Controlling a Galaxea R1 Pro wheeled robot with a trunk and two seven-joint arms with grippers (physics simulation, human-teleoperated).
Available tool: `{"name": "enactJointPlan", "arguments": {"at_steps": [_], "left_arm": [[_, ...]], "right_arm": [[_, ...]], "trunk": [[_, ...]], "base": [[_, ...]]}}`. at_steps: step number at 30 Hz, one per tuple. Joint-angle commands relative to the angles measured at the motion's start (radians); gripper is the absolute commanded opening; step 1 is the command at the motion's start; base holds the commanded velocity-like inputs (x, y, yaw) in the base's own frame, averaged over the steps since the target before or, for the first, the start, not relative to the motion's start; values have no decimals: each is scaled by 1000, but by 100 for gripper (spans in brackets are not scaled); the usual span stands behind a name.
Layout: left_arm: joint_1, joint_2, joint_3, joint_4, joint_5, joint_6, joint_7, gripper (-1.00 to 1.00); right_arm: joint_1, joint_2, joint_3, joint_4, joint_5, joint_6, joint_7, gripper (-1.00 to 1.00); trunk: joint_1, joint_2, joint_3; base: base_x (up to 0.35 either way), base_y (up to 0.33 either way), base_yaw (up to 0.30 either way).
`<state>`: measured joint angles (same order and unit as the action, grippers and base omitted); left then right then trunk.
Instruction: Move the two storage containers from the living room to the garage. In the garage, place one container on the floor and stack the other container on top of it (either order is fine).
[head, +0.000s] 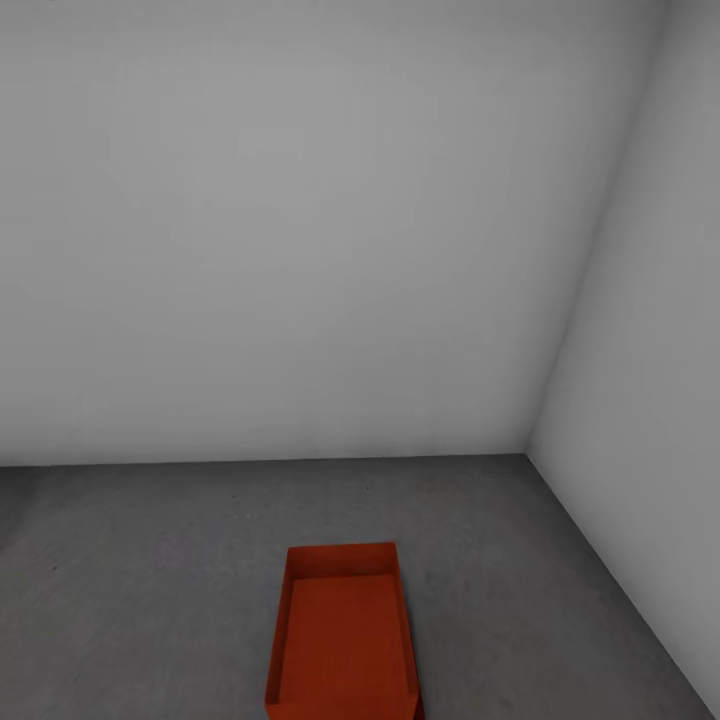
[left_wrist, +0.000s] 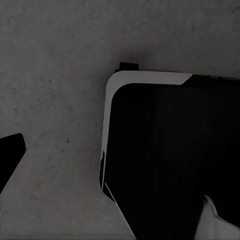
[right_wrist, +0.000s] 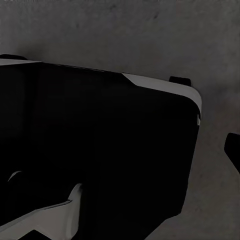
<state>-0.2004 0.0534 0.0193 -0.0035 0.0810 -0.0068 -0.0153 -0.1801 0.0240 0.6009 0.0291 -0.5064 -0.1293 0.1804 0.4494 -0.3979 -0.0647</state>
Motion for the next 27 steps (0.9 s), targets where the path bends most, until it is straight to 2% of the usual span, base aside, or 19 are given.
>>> {"name": "enactJointPlan", "arguments": {"at_steps": [1, 27], "left_arm": [[0, 0, 1, 0, 8, -1, -2, 100], [1, 1, 1, 0, 2, -2, -2, 100]], "right_arm": [[-2, 1, 8, 3, -11, -5, 5, 100], [-1, 1, 8, 3, -12, -5, 5, 100]], "trunk": [[1, -2, -2], [1, -2, 30]], "base": [[0, 0, 0], [0, 0, 0]]}}
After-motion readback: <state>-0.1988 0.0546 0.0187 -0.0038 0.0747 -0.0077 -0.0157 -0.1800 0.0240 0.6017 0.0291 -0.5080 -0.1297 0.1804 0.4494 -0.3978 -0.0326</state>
